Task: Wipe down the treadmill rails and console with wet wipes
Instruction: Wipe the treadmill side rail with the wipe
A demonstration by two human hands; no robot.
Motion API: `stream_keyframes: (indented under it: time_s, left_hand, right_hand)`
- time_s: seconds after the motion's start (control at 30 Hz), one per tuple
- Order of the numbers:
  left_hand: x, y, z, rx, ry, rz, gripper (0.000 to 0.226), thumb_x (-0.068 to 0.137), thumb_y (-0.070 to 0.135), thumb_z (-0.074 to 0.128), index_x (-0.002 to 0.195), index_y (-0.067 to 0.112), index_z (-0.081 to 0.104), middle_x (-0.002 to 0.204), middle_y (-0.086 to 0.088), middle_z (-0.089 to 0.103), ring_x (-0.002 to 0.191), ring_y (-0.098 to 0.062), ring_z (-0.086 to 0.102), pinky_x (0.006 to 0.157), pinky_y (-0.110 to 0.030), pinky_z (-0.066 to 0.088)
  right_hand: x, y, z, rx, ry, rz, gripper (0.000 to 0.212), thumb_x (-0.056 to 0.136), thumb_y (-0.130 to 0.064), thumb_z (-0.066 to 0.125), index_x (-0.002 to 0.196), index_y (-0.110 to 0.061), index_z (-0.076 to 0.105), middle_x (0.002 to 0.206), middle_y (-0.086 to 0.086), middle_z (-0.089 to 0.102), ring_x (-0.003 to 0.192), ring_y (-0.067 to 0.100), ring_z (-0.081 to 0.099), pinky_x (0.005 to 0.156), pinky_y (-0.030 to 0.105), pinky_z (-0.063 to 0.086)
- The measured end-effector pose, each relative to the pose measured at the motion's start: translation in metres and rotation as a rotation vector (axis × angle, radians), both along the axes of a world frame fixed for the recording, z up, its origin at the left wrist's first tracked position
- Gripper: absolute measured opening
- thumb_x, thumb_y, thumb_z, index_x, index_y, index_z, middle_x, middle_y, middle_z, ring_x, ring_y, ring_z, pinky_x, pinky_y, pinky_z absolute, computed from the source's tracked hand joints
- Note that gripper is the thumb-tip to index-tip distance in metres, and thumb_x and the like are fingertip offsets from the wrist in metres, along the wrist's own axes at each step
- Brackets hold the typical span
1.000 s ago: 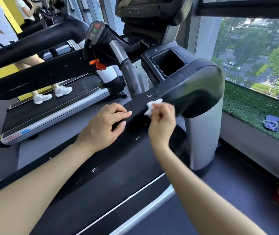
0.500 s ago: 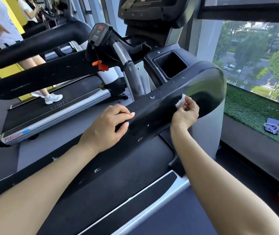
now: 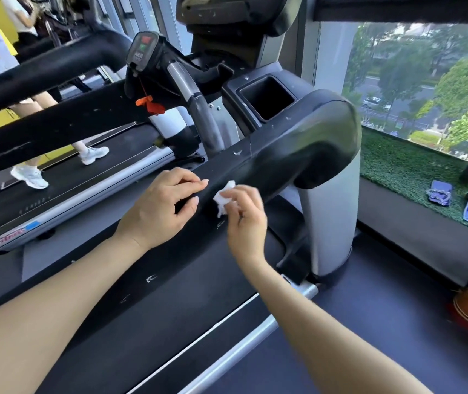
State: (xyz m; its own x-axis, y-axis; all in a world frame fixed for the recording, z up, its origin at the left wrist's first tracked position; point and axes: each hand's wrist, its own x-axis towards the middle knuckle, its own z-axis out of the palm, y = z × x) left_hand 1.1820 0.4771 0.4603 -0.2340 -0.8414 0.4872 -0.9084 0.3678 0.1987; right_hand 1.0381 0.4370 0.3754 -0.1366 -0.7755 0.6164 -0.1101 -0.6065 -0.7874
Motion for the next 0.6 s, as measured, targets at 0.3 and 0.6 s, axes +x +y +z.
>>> stream_keyframes:
  time_s: [0.3, 0.6]
  left_hand:
    - [0.000, -0.002, 0.000, -0.015, -0.006, -0.008, 0.037, 0.090, 0.028, 0.047, 0.118, 0.015, 0.067, 0.108, 0.008, 0.055, 0.099, -0.018, 0.052, 0.091, -0.028, 0.044]
    - [0.002, -0.002, 0.001, 0.001, 0.029, -0.031, 0.030, 0.089, 0.013, 0.055, 0.117, 0.012, 0.067, 0.106, 0.002, 0.059, 0.099, -0.014, 0.050, 0.093, -0.015, 0.035]
  right_hand:
    - [0.009, -0.001, 0.001, 0.253, -0.240, -0.104, 0.028, 0.090, 0.002, 0.053, 0.111, -0.008, 0.069, 0.109, -0.007, 0.054, 0.104, 0.004, 0.054, 0.092, 0.024, 0.047]
    - [0.003, -0.026, 0.014, 0.273, -0.295, -0.209, 0.020, 0.093, -0.005, 0.055, 0.103, -0.005, 0.072, 0.098, -0.010, 0.051, 0.091, 0.011, 0.058, 0.092, 0.023, 0.045]
